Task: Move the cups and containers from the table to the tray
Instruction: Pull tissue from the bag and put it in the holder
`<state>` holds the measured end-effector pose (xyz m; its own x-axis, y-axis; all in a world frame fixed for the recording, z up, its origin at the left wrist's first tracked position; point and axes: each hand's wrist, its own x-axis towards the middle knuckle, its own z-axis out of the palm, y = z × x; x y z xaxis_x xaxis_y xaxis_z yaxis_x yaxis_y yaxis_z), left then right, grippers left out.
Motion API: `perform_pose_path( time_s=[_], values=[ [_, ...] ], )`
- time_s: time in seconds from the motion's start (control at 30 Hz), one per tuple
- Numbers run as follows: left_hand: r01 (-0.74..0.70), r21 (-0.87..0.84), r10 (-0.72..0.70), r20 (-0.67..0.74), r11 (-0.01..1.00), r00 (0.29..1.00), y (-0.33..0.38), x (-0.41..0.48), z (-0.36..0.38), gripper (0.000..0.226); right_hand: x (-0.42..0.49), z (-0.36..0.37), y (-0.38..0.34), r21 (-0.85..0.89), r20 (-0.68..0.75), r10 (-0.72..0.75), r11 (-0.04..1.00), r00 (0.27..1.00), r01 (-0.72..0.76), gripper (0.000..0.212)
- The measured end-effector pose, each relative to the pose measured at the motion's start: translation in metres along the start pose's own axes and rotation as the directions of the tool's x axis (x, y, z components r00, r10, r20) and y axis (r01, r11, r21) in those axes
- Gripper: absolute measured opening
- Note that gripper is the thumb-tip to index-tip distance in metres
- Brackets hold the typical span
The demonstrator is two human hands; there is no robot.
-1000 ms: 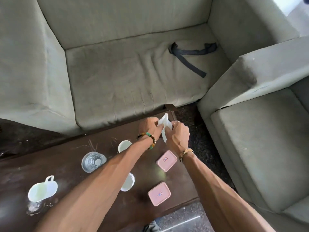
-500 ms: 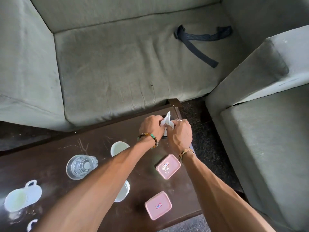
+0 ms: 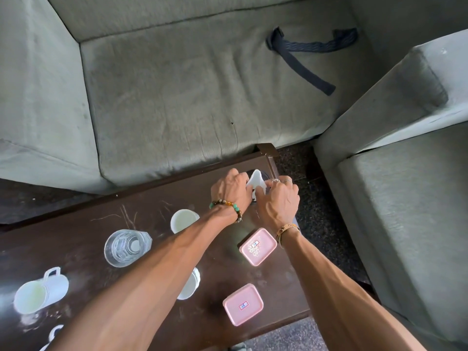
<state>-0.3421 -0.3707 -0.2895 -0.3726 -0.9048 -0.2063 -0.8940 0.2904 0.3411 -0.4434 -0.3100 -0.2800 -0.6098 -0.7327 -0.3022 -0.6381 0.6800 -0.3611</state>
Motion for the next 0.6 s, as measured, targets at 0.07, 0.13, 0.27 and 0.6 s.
perform_pose_path(
  time_s=[0.07,0.13,0.27,0.6],
  values=[
    [-0.014,0.010,0.014,0.000,1.000,1.000,-0.002,-0.002,0.000,0.022,-0.003,0.001,0.001,-0.044,0.027,-0.024,0.999,0.999,0.026,0.027],
    [-0.006,0.006,0.006,0.018,1.000,1.000,-0.004,-0.003,0.001,0.023,-0.003,0.003,0.002,-0.057,0.056,-0.019,0.998,0.998,0.022,0.028],
    [0.014,-0.045,-0.012,0.051,0.999,0.999,-0.009,-0.003,-0.001,0.022,-0.002,0.005,0.001,0.005,0.061,0.049,0.999,0.997,-0.049,0.026],
    [-0.028,-0.166,0.043,0.089,0.986,0.995,-0.009,-0.030,-0.051,0.018,-0.032,-0.031,-0.006,0.123,-0.025,-0.043,0.991,0.999,0.046,0.050]
  ],
)
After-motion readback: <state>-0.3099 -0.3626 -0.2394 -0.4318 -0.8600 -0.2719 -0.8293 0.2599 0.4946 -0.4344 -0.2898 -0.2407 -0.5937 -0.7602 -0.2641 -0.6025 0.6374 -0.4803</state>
